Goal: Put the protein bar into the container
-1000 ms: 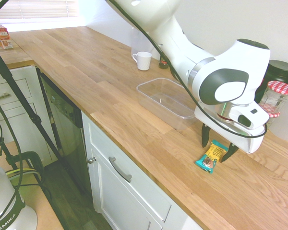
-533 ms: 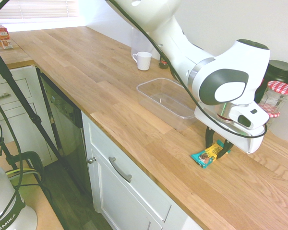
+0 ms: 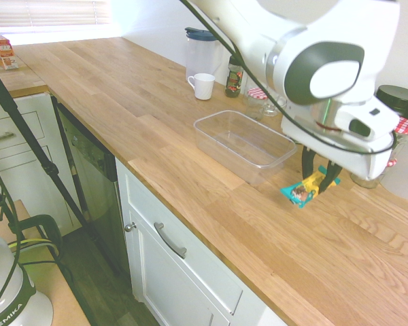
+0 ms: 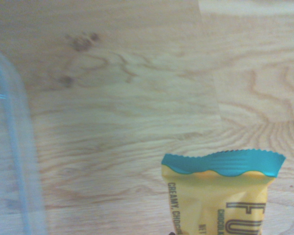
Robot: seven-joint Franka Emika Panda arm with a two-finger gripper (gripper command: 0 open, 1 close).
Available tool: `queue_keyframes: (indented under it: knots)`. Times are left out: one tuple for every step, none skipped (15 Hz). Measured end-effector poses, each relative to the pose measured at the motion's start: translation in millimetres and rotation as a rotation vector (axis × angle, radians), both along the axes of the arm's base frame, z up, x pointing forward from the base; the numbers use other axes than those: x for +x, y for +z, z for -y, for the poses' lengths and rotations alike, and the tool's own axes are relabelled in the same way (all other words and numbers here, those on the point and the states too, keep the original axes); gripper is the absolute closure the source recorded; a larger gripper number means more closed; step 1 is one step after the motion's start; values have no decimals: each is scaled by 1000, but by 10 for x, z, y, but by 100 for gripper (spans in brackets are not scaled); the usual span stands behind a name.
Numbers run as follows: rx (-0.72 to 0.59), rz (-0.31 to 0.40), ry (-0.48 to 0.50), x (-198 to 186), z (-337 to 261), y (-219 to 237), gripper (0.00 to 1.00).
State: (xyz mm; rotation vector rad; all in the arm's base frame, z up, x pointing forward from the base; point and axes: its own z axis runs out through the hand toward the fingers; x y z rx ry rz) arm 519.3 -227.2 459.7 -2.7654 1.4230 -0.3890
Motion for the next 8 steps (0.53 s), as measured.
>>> queue_keyframes:
  knots:
    - [-9, 15, 19, 0, -213, 207, 100]
    - [-21, 27, 35, 16, -483, 383, 100]
    - [-31, 36, 53, 49, -796, 515, 100]
    - [-39, 40, 70, 91, -1114, 582, 100]
    - [-51, 40, 84, 137, -1392, 592, 100]
    - [-62, 35, 93, 177, -1615, 563, 100]
    - [-69, 23, 100, 221, -1792, 488, 100]
    - [-74, 6, 104, 265, -1914, 380, 100]
